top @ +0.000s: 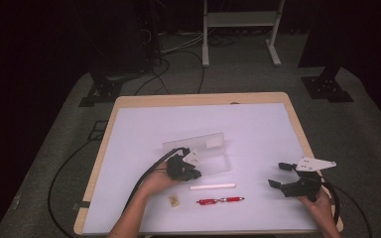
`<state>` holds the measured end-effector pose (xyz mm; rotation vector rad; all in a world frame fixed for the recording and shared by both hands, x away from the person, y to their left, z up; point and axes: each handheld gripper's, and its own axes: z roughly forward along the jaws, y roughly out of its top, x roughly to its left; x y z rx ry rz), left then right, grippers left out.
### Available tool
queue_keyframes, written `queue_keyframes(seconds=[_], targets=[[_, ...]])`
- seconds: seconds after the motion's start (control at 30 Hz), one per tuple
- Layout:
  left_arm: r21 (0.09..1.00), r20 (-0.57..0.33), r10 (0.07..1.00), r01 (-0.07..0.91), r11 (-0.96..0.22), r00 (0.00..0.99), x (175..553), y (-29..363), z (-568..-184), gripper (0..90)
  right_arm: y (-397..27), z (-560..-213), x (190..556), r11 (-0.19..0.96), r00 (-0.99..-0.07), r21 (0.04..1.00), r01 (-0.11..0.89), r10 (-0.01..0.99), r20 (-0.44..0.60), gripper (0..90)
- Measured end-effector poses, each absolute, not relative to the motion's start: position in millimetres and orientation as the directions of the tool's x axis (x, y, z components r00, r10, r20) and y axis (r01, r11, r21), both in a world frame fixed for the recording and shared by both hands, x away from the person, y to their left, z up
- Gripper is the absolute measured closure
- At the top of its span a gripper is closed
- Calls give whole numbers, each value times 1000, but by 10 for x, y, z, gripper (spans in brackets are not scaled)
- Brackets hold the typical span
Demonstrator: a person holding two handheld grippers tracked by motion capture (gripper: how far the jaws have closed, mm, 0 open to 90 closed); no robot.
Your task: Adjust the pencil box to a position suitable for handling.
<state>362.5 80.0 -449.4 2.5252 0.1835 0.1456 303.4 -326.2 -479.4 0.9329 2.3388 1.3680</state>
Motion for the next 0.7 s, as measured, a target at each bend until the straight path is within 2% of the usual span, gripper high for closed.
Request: queue_keyframes(seconds=[0.37, 0.7], targets=[[615, 64, 167, 93, -783, 984, 3562, 832, -4371, 759, -3260, -4794, 3033, 346, -755, 853, 391, 651, 81, 170], [644, 31, 151, 96, -759, 988, 3465, 790, -4307, 713, -3256, -4795, 3034, 347, -754, 853, 390, 651, 80, 170]])
